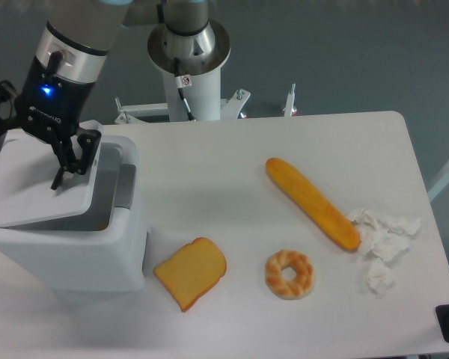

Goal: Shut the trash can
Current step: 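Lower the gripper onto the lid, pressing it down onto the can, then hold the gripper pressed on the closed lid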

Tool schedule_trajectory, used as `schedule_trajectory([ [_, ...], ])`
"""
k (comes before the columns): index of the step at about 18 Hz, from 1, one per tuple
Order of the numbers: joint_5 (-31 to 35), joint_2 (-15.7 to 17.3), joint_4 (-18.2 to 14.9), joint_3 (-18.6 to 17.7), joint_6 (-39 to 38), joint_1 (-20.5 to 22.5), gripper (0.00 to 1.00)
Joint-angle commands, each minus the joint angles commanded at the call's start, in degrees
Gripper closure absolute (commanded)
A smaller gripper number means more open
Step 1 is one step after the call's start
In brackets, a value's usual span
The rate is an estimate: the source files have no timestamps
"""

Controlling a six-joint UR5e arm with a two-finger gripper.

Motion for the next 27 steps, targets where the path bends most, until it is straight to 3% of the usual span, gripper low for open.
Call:
schedule_trajectory([
  [11, 0.0, 0.3, -0.2, -3.3, 3.3, 0.6, 0.0],
  [19, -0.2, 1.1, -0.7, -4.0, -2.9, 1.1, 0.0],
  [27, 0.0, 1.5, -0.8, -4.0, -3.1, 1.9, 0.0],
])
